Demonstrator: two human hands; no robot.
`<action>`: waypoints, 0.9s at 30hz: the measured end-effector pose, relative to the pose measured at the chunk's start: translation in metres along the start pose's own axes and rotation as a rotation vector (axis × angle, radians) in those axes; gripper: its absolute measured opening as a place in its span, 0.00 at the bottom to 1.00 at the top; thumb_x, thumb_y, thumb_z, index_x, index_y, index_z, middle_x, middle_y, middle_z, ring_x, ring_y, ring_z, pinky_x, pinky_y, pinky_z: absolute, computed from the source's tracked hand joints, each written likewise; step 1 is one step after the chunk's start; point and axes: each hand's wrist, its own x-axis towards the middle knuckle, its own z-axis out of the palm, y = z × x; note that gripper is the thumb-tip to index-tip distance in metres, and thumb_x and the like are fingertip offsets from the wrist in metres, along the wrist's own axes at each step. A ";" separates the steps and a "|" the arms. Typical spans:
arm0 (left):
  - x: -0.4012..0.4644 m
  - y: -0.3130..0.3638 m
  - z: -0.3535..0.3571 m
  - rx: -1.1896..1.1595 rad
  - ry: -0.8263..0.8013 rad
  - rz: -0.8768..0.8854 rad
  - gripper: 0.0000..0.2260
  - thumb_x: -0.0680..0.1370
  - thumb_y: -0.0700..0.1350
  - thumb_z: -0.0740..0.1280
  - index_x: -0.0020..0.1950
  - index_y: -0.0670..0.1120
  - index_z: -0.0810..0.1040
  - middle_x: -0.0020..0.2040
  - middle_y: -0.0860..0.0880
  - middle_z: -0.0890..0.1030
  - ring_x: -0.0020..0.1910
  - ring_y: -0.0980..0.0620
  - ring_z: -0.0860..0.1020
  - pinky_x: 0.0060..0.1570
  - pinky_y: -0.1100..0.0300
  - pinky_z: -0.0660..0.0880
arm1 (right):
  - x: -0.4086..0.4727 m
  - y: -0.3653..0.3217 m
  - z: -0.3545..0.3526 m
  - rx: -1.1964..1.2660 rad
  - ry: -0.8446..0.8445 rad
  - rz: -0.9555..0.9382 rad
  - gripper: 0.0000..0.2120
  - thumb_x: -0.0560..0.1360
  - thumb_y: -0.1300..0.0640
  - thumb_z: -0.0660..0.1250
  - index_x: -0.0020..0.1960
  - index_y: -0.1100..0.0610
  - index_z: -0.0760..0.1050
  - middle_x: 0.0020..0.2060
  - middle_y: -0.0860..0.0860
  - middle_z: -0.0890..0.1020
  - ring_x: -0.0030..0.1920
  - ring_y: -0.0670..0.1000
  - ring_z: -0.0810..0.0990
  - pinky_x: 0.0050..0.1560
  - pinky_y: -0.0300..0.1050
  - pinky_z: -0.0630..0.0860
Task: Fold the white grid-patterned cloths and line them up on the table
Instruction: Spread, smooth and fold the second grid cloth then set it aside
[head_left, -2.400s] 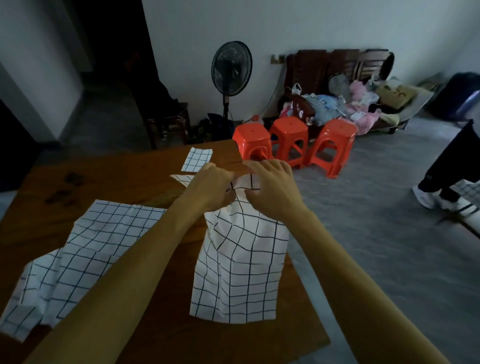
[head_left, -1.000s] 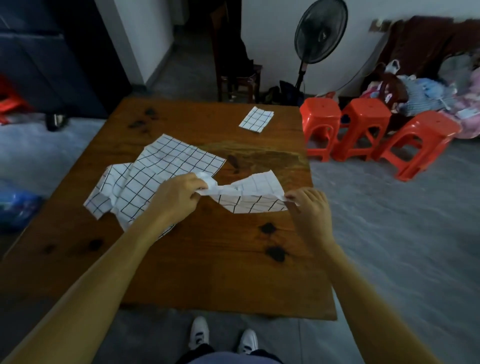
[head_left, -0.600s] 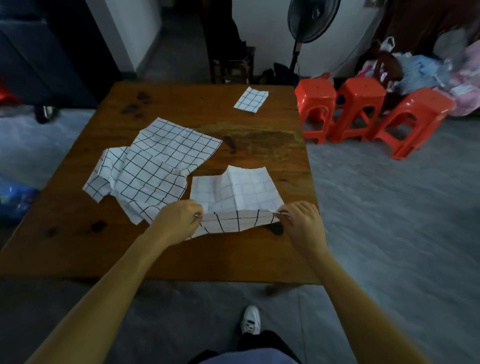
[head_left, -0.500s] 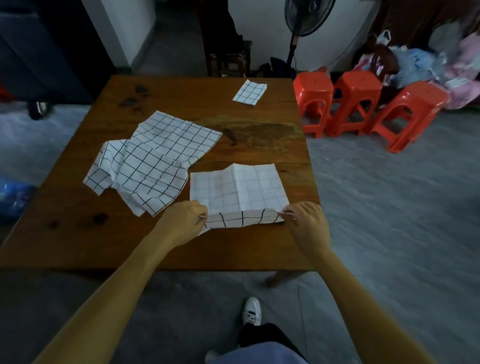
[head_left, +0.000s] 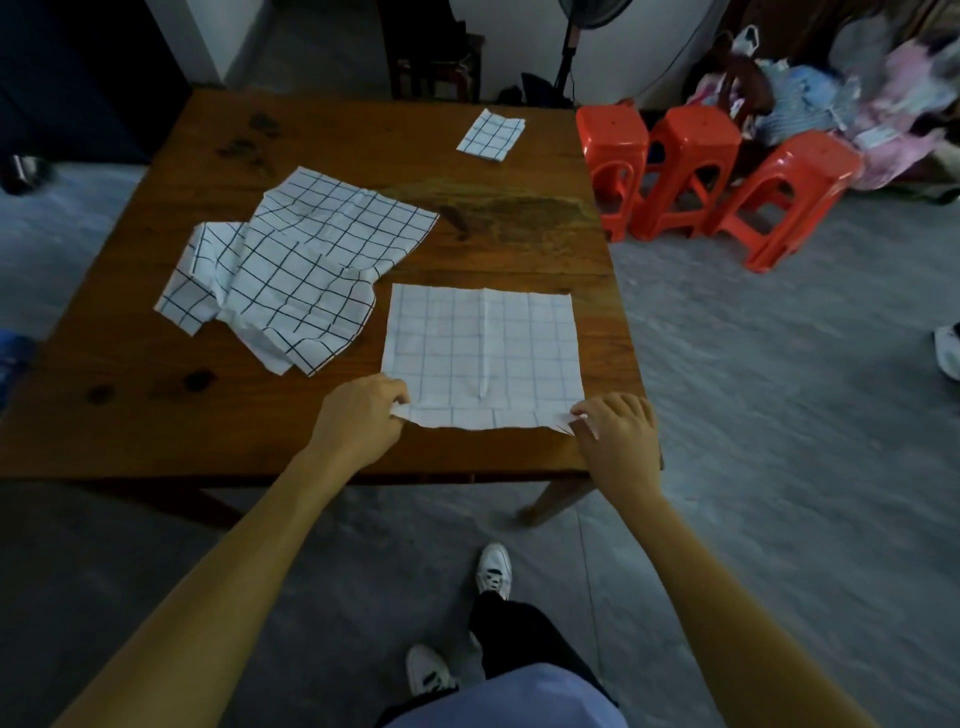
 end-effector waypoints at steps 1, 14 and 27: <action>0.006 0.000 -0.005 0.000 0.023 -0.001 0.05 0.74 0.39 0.68 0.48 0.48 0.78 0.45 0.52 0.77 0.42 0.54 0.74 0.39 0.63 0.68 | 0.009 -0.003 -0.002 -0.017 0.016 -0.007 0.03 0.71 0.59 0.74 0.44 0.56 0.81 0.42 0.52 0.83 0.48 0.57 0.79 0.55 0.55 0.71; 0.157 -0.016 -0.023 0.109 0.205 -0.073 0.05 0.76 0.42 0.66 0.48 0.44 0.82 0.45 0.47 0.82 0.41 0.48 0.78 0.38 0.59 0.68 | 0.189 0.024 0.037 -0.248 -0.285 -0.004 0.13 0.76 0.41 0.64 0.50 0.49 0.81 0.52 0.50 0.81 0.60 0.54 0.73 0.69 0.55 0.58; 0.222 -0.019 0.062 0.097 0.152 -0.138 0.20 0.78 0.45 0.65 0.69 0.43 0.68 0.66 0.41 0.70 0.66 0.42 0.69 0.66 0.47 0.65 | 0.261 0.071 0.139 -0.145 -0.389 0.054 0.22 0.77 0.44 0.65 0.68 0.52 0.70 0.70 0.56 0.67 0.75 0.57 0.57 0.75 0.59 0.48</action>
